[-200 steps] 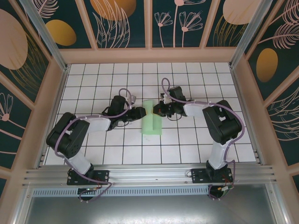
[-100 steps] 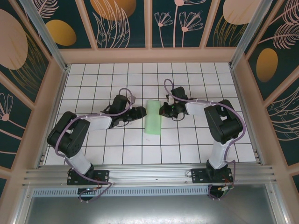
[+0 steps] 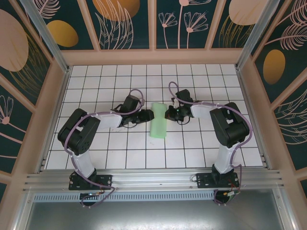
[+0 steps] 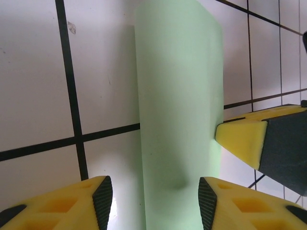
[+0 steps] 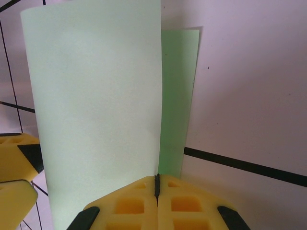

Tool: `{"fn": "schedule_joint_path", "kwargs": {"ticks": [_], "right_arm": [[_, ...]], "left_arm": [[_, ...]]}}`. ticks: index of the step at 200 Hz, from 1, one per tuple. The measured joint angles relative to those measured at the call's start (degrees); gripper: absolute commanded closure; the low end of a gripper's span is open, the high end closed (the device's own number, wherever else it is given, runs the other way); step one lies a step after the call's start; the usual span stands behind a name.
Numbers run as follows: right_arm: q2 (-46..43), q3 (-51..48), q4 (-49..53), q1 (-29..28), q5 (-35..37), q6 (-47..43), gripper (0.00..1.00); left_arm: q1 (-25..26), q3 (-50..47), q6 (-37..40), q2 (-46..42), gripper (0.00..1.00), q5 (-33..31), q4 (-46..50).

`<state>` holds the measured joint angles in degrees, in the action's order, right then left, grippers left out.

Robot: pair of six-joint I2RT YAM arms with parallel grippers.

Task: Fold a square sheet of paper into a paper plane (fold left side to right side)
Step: First fold in half a square sheet of paper at the center of the table.

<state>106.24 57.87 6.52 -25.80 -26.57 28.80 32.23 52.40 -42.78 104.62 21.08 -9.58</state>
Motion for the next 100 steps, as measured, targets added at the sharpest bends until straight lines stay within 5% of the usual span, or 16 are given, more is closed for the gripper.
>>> {"fn": "schedule_joint_path", "kwargs": {"ticks": [100], "right_arm": [[-2.3, -0.4, -0.1, -0.1, -2.0, 0.2, 0.99]], "left_arm": [[0.4, 1.7, 0.9, 1.6, 0.44, -0.8, 1.9]]}}
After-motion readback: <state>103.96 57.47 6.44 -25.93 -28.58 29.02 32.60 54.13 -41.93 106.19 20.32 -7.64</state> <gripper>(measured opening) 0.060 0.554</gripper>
